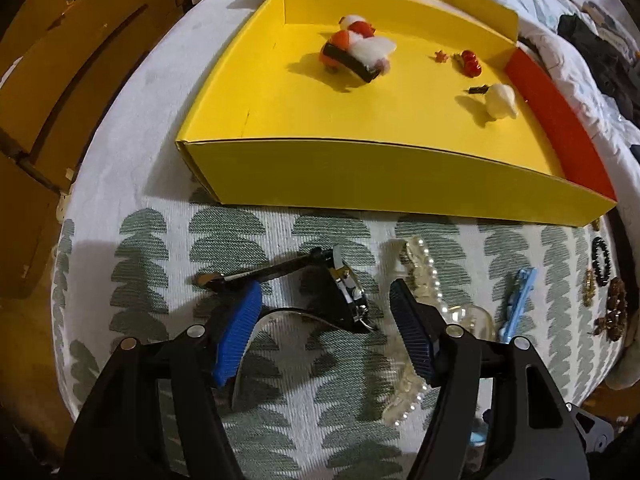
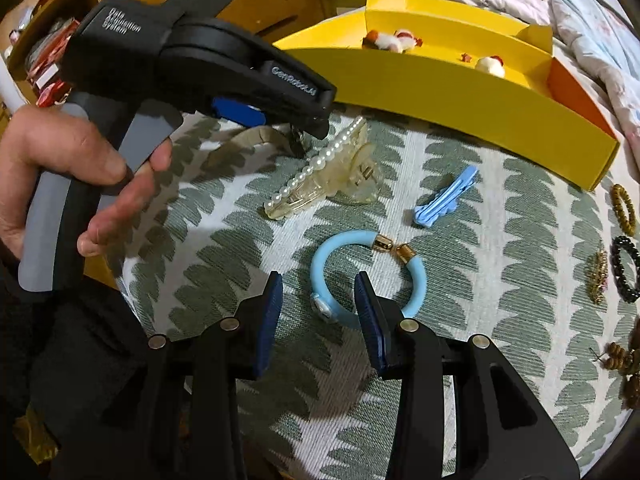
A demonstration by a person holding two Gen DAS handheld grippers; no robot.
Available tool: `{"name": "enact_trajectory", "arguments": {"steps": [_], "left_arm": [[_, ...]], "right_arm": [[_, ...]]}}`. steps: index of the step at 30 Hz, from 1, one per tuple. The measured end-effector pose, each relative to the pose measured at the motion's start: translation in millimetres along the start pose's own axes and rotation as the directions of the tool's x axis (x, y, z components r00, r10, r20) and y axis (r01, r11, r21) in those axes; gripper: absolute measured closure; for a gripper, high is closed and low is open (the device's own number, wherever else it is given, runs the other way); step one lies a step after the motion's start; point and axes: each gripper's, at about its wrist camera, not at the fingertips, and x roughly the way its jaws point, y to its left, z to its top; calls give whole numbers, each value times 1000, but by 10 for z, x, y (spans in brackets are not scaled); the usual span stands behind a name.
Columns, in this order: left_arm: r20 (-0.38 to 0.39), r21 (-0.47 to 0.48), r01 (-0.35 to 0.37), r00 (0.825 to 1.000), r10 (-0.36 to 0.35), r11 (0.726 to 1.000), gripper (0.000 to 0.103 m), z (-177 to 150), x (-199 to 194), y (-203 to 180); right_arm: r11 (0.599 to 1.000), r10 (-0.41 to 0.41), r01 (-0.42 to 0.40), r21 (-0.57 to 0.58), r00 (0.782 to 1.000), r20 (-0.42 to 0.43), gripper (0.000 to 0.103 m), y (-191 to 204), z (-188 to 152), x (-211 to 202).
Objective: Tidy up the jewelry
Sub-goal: 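Move the left gripper to the black watch while the right gripper approaches the light-blue bangle, then close the left gripper on the watch while the right gripper closes on the bangle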
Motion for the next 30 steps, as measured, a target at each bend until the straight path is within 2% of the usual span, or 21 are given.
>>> {"name": "enact_trajectory", "arguments": {"steps": [3,5,14,15,17,19,27,30], "left_arm": [[-12,-16,10,1000,-10,1000,37,38,48,23],[-23,-19,11,1000,-12,1000,42,78,97,24],[-26,1,18,999,-18,1000,61,114,169,-1],[-26,0,31,999,-31,1000,66,116,171,-1],[-34,-5,69,997,-69,998,84,126,166,1],[-41,-9,87,995,-87,996,88,114,169,-7],[-6,-50,154,988,-155,987,92,86,14,105],[24,-57,157,988,-156,986,92,50,-91,153]], "right_arm": [[1000,-13,13,-18,1000,-2,62,30,5,25],[999,-31,31,-26,1000,-3,63,39,6,41],[999,-49,49,-21,999,-16,78,-20,-4,126],[999,-42,42,-14,999,-15,79,-32,-3,126],[999,-32,32,-10,999,-12,82,-38,1,118],[1000,-11,11,0,1000,-9,87,-51,7,93],[998,43,-44,35,999,14,89,-63,47,-75],[997,56,-58,43,998,40,89,-68,81,-192]]}}
